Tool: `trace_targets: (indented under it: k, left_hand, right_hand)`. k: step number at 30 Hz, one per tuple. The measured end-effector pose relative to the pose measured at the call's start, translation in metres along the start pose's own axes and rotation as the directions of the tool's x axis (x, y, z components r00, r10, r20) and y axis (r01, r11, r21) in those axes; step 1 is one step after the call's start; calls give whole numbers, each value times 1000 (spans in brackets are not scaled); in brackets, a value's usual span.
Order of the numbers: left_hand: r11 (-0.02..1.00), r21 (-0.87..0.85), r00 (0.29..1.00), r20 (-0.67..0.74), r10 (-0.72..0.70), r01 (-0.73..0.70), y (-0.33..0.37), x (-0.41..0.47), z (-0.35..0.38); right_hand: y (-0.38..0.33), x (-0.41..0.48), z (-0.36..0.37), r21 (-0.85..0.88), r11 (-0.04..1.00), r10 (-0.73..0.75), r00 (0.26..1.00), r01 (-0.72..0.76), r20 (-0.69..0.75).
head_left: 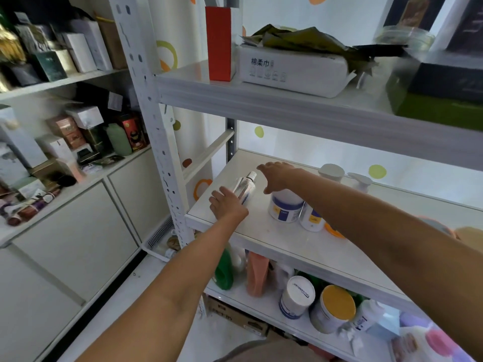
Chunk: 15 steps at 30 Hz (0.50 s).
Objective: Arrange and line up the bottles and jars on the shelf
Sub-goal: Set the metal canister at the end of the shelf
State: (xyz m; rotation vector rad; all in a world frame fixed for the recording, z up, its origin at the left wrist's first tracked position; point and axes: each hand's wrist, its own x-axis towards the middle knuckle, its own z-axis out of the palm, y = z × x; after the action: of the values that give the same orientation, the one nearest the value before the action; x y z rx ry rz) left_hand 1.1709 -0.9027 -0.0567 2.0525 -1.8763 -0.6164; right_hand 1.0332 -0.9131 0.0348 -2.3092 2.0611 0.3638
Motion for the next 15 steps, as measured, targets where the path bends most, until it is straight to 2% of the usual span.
trace_targets:
  k: [1,3,5,7,12,15]
  left_hand:
    - [998,-56,1000,25,-11,13,-3,5,-3]
    - [956,-288,994,104,-30,59,-13,16,-7]
    - [823,-553,983,179,-34,129,-21,23,-8]
    - [694,-700,980,192,-43,168,-26,27,-5]
    - [500,-846,970,237,47,183,-38,25,-10]
    - [251,-918,929,346,128,307,-42,21,-14]
  right_hand:
    - [0,3,0,4,1000,1,1000,-1,-1]
    - [0,8,-1,24,1000,7,1000,-7,3]
    - [1,12,1,44,999,8,1000,-9,23]
    - [3,14,3,49,999,15,999,-17,45]
    - [7,21,4,134,989,54,994,-66,91]
    - [4,27,-6,300,944,124,991,-135,54]
